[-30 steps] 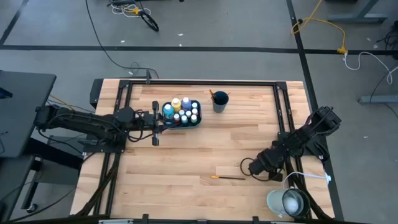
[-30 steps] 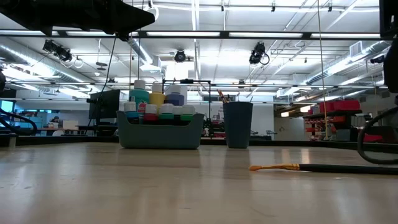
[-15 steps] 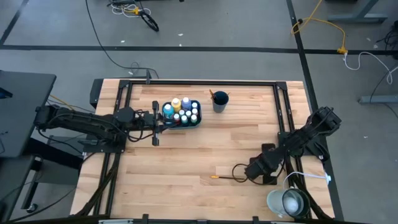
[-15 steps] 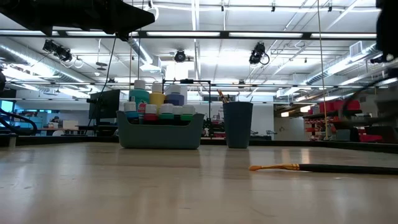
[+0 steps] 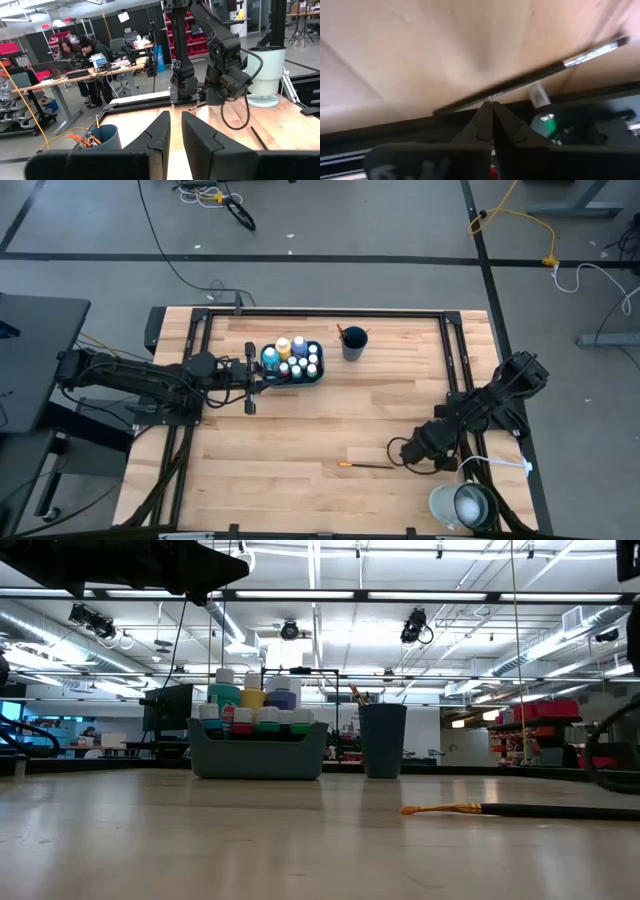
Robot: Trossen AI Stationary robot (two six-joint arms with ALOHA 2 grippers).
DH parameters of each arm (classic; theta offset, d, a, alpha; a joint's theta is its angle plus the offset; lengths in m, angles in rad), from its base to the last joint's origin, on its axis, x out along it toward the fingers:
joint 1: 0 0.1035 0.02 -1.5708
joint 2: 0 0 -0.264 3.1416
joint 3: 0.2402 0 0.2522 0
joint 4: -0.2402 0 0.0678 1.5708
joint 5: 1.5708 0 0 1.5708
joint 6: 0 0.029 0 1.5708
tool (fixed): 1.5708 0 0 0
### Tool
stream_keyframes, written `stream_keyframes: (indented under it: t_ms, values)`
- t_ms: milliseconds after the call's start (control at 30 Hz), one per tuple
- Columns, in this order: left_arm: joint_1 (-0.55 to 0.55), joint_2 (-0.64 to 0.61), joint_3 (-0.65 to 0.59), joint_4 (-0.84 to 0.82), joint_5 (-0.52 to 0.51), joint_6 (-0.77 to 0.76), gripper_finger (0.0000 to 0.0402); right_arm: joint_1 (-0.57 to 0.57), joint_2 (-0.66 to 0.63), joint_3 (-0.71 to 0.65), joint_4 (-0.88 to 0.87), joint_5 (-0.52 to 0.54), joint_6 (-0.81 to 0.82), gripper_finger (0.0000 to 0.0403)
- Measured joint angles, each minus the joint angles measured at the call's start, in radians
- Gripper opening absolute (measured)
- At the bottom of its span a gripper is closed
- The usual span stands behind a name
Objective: Pick & Place Paint Supplies
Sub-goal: Put the silver paint brush into the blue cup
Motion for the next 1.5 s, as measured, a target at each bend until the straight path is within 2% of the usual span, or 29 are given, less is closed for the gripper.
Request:
stream_keyframes:
  t_ms: [233,533,900,1167,1367,1500]
  values:
    - [0.0,0.0,0.0,0.006,0.0,0.0,0.0055,0.0,0.0,-0.047,0.006,-0.001,-0.006,0.0]
    - [0.0,0.0,0.0,0.005,0.0,0.0,0.0055,0.0,0.0,-0.05,0.116,0.002,-0.019,0.0]
    - [0.0,0.0,0.0,0.005,0.0,0.0,0.0055,-0.025,0.0,0.06,0.145,0.141,-0.03,0.0]
    - [0.0,0.0,0.0,0.005,0.0,-0.001,0.0055,-0.092,0.0,0.128,0.105,0.229,-0.039,0.0]
    - [0.0,0.0,0.0,0.005,0.0,-0.011,0.0055,-0.18,0.0,0.139,0.088,0.184,0.022,0.0]
    - [0.0,0.0,0.0,0.007,0.0,-0.011,0.0055,-0.249,-0.003,0.208,0.068,0.213,0.013,0.0]
